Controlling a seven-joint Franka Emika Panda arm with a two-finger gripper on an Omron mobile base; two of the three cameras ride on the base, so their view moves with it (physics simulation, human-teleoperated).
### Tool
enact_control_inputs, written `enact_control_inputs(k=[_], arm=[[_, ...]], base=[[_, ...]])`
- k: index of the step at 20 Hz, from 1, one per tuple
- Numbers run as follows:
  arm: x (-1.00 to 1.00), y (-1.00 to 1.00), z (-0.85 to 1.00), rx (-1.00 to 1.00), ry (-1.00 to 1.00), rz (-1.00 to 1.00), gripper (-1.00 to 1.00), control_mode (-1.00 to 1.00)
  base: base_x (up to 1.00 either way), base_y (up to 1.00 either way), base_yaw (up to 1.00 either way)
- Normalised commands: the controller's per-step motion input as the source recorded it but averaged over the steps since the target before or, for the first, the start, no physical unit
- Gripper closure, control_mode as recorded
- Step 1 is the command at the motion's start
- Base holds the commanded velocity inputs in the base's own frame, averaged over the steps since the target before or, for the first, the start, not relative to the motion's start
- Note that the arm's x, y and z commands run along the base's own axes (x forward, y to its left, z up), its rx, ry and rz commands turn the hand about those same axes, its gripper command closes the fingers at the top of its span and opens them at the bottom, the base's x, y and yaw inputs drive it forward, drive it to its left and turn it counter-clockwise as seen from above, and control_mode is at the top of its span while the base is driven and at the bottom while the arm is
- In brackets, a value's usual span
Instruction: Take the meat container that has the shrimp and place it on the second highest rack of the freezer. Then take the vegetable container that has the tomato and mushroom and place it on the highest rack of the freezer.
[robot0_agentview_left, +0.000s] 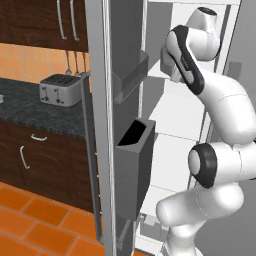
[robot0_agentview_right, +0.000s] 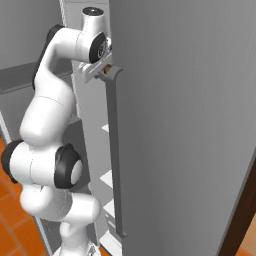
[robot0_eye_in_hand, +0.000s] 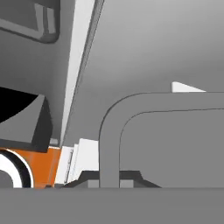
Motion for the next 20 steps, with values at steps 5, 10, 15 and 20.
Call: enact_control_inputs(k=[5,10,15,20], arm=[[1.00,-0.27,-0.24,-0.15,0.00,0.00,1.00,-1.00],[1.00,-0.44,-0.33,-0.17,0.02,0.00,1.00,-1.00],[0.58,-0.31,-0.13,-0.11,0.02,0.01,-1.00,-1.00],[-0.85,0.37,-0.26,-0.20,-0.10,0.00,-1.00,-1.00]], base=[[0.00,0.00,0.00],[0.00,0.00,0.00],[0.00,0.00,0.00],[0.00,0.00,0.00]])
